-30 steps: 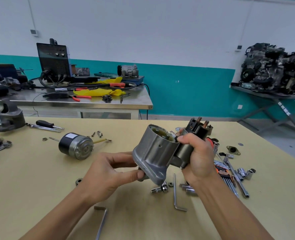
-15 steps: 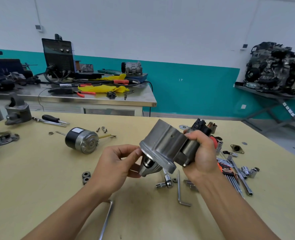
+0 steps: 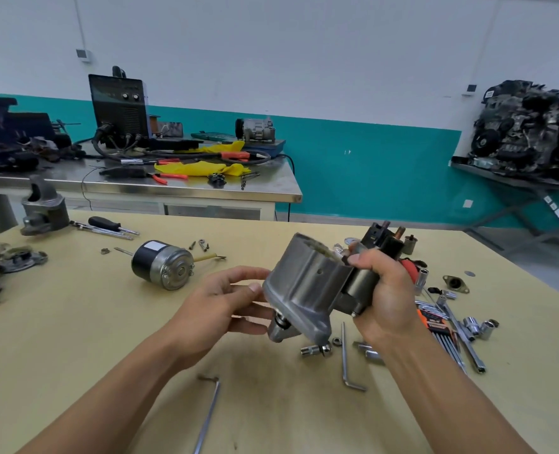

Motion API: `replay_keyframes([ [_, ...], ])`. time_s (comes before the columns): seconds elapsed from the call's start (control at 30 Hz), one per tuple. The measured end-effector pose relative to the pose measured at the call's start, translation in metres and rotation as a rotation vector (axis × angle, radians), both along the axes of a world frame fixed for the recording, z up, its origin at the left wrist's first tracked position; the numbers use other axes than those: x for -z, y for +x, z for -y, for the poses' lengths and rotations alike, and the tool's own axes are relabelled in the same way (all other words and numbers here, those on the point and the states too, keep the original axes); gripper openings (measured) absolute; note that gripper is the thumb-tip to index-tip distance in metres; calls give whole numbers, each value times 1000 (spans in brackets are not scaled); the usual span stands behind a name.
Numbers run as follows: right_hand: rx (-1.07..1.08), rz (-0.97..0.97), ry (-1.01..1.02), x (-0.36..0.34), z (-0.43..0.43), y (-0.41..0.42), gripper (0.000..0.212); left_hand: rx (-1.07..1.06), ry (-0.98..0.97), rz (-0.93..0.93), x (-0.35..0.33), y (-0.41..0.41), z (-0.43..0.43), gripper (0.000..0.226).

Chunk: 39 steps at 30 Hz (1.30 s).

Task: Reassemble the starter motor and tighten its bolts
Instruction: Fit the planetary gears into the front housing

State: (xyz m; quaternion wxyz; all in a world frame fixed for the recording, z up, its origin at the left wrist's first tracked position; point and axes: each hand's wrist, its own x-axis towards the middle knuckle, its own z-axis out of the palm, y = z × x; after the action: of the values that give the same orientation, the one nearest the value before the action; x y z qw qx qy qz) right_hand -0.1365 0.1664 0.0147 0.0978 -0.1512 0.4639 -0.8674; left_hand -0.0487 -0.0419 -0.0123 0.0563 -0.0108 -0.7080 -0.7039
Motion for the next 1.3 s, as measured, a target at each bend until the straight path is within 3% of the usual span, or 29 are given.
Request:
replay_keyframes([
  [0.1, 61, -195, 79, 1, 3, 4, 17, 185, -168, -30, -1, 3, 17, 58],
  [0.23, 38, -395, 163, 2, 5, 11, 16, 174, -397, -212, 5, 1, 9, 86],
  [0.37, 41, -447, 169, 1, 5, 13, 16, 134, -390, -288, 7, 1, 8, 78],
  [0.5, 37, -421, 147, 0, 2, 11, 18, 107, -329, -199, -2, 4, 13, 56],
  [0.6, 34, -442, 165, 1, 2, 12, 17, -70, -546, -212, -17, 9, 31, 37],
  [0.67, 39, -481, 203, 1, 3, 13, 16, -205, -741, -188, -26, 16, 43, 37],
  [0.8, -1, -474, 215, 3, 7, 17, 18, -223, -957, 51, -39, 28, 75, 35],
  [0.9, -33, -459, 222, 2, 11, 22, 19, -95, -1098, 327, -41, 38, 88, 55],
  [0.97, -49, -429, 225, 1, 13, 24, 20, -56, -1174, 413, -36, 43, 89, 67],
  [1.07, -58, -403, 259, 0, 15, 28, 21, -36, -1217, 396, -24, 46, 82, 63],
  [1.3, -81, -420, 336, -1, 19, 36, 16, -58, -1257, 228, -5, 41, 75, 31],
])
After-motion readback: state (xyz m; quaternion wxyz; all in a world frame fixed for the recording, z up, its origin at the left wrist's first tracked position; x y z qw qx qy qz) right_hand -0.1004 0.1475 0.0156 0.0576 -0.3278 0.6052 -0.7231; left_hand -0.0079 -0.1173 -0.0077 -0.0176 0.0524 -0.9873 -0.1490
